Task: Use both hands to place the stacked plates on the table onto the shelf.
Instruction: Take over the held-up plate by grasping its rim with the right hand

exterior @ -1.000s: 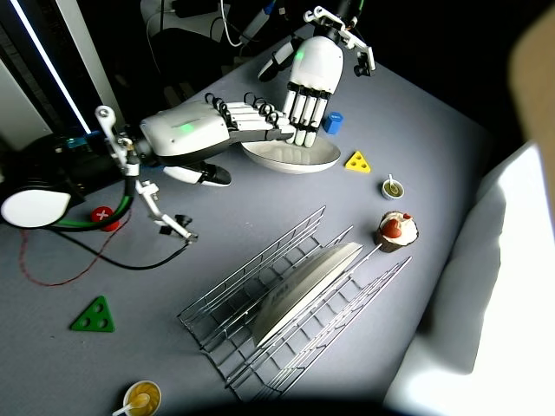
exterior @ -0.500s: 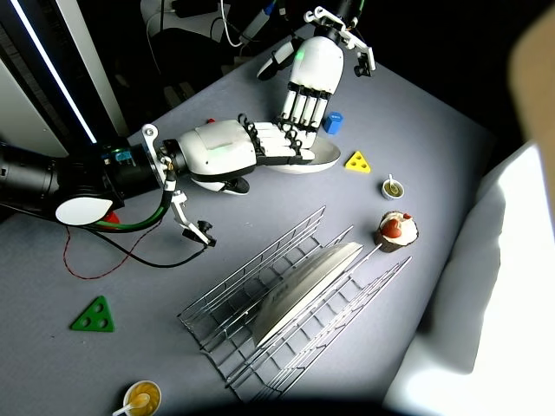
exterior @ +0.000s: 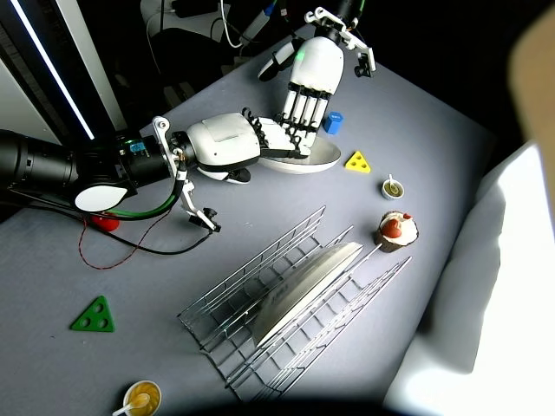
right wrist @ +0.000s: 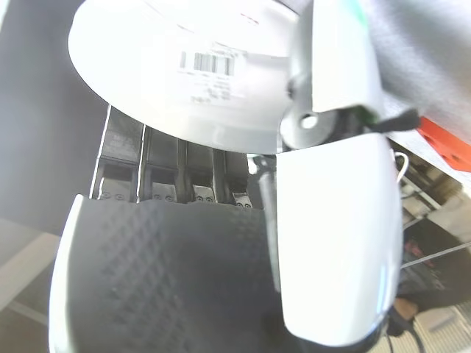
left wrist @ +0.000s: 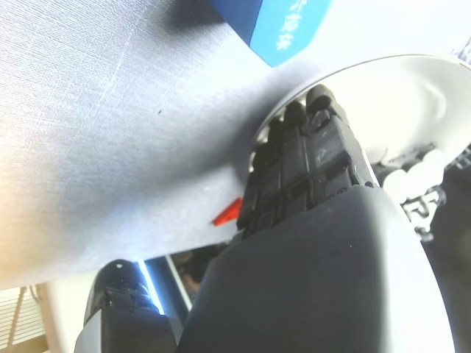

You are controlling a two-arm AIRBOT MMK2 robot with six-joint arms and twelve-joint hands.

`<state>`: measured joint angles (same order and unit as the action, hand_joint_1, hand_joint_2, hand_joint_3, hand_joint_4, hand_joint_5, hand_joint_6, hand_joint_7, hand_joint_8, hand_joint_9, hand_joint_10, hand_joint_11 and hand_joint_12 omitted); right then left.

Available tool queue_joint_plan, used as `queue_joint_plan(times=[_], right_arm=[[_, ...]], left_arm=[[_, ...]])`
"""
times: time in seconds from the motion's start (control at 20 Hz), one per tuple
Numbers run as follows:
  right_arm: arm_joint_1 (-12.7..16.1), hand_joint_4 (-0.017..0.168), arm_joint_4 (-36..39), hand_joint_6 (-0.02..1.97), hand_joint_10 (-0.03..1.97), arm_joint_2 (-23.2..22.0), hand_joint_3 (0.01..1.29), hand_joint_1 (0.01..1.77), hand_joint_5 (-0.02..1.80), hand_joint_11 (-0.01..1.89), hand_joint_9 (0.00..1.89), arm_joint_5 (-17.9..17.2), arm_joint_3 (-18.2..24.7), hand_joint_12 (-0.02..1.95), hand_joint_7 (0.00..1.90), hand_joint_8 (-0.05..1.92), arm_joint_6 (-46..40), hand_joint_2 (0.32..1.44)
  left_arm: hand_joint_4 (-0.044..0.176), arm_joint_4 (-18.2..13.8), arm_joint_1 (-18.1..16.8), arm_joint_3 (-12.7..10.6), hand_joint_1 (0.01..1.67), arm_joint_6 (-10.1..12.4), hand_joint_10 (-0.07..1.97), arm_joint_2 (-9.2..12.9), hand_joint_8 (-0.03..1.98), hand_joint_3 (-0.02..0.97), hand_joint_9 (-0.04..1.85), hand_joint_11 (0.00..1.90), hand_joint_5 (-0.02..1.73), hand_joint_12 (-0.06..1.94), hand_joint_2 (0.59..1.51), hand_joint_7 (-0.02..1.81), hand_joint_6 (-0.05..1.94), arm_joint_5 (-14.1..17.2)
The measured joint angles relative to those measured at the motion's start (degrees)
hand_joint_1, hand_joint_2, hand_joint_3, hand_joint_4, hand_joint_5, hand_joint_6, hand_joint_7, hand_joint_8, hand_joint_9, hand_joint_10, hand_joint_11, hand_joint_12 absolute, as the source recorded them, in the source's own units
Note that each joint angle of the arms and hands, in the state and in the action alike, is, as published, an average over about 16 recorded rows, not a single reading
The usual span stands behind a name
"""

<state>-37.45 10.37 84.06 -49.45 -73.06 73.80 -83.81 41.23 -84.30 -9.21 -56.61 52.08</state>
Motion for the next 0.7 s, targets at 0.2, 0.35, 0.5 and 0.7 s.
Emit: queue_joint_plan(times=[0.2,0.35,0.5,0.7], right_arm=[[0.0,0.005,0.2,0.07,0.22,0.0,0.01,1.46,0.65,0.58,0.59,-0.1,0.4,0.41,0.62,0.03,0.2,0.98],[0.0,0.005,0.4,0.27,0.37,-0.3,0.01,1.51,0.77,0.67,0.72,-0.3,0.9,0.6,0.76,0.13,0.3,0.99],[0.0,0.005,0.6,0.45,0.52,-0.7,0.01,1.55,0.87,0.76,0.84,-0.3,1.6,0.8,0.89,0.25,0.3,1.0],[0.0,0.005,0.7,0.68,0.71,-1.7,0.01,1.58,0.94,0.85,0.95,-0.2,3.2,1.03,1.0,0.41,0.2,0.99]], left_arm=[[-0.008,0.1,0.0,-0.1,0.05,0.0,0.0,0.0,-0.01,-0.001,0.13,0.14,0.07,0.0,0.902,0.11,-0.02,0.0],[-0.008,0.3,0.0,-0.2,0.04,0.0,0.0,0.0,-0.01,-0.001,0.13,0.14,0.06,0.0,0.904,0.11,-0.02,0.0],[-0.008,1.1,0.0,-0.4,0.04,0.0,0.0,0.0,-0.01,-0.001,0.13,0.13,0.06,0.0,0.905,0.11,-0.02,0.3],[-0.005,3.2,-0.1,-1.0,0.04,0.0,0.0,0.2,-0.01,-0.001,0.13,0.12,0.07,0.0,0.909,0.12,-0.02,0.9]])
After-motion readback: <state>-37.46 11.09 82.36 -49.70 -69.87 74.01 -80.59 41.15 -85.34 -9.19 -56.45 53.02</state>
